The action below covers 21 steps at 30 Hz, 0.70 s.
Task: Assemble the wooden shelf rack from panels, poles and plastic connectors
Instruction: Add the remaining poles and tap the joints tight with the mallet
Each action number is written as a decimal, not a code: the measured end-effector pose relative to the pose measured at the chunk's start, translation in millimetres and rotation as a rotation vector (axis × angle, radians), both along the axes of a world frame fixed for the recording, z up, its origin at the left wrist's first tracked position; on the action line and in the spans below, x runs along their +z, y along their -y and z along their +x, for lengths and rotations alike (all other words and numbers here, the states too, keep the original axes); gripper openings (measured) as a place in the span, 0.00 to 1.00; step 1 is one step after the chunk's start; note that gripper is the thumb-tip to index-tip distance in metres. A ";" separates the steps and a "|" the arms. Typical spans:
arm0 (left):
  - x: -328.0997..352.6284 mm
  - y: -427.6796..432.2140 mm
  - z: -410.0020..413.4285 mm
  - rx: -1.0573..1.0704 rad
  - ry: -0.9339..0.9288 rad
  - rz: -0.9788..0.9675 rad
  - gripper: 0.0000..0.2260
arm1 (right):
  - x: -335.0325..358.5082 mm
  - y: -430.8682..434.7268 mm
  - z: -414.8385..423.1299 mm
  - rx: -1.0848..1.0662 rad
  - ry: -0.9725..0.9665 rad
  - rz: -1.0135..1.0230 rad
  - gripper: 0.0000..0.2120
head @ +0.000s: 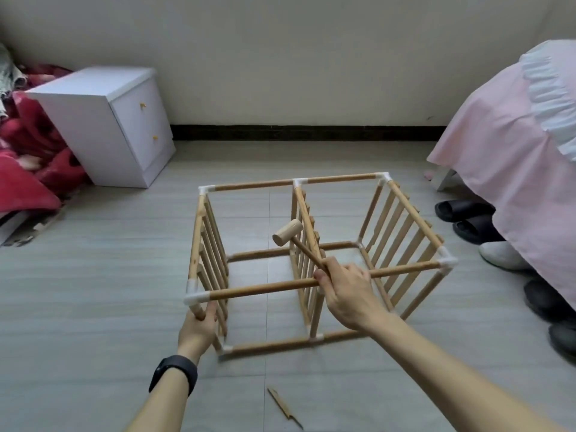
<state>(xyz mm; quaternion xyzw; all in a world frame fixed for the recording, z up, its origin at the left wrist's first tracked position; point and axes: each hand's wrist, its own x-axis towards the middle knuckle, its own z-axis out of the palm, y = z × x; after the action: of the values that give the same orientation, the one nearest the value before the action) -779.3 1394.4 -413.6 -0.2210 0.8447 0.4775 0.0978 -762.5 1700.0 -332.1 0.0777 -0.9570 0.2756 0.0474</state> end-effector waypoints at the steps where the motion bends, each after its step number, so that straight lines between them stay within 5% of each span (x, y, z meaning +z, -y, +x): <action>1: 2.8 3.6 -2.3 -0.044 0.032 -0.019 0.19 | -0.5 0.9 0.8 0.002 -0.005 0.002 0.07; 11: 105.2 51.8 0.2 -0.534 0.456 -0.254 0.15 | 8.0 10.3 20.6 -0.051 -0.004 0.076 0.06; 16: 157.8 70.2 -13.9 -0.584 0.287 -0.439 0.18 | 23.9 12.1 28.5 -0.073 0.037 0.055 0.09; 21: 136.2 66.8 -4.0 -0.722 0.256 -0.368 0.18 | 44.8 32.4 36.3 0.044 0.004 -0.125 0.08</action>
<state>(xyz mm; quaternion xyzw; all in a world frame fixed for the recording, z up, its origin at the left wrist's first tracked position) -783.4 1327.6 -277.4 0.0177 0.9200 0.2228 0.3220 -726.3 1667.6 -287.3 0.0951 -0.9361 0.3359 0.0440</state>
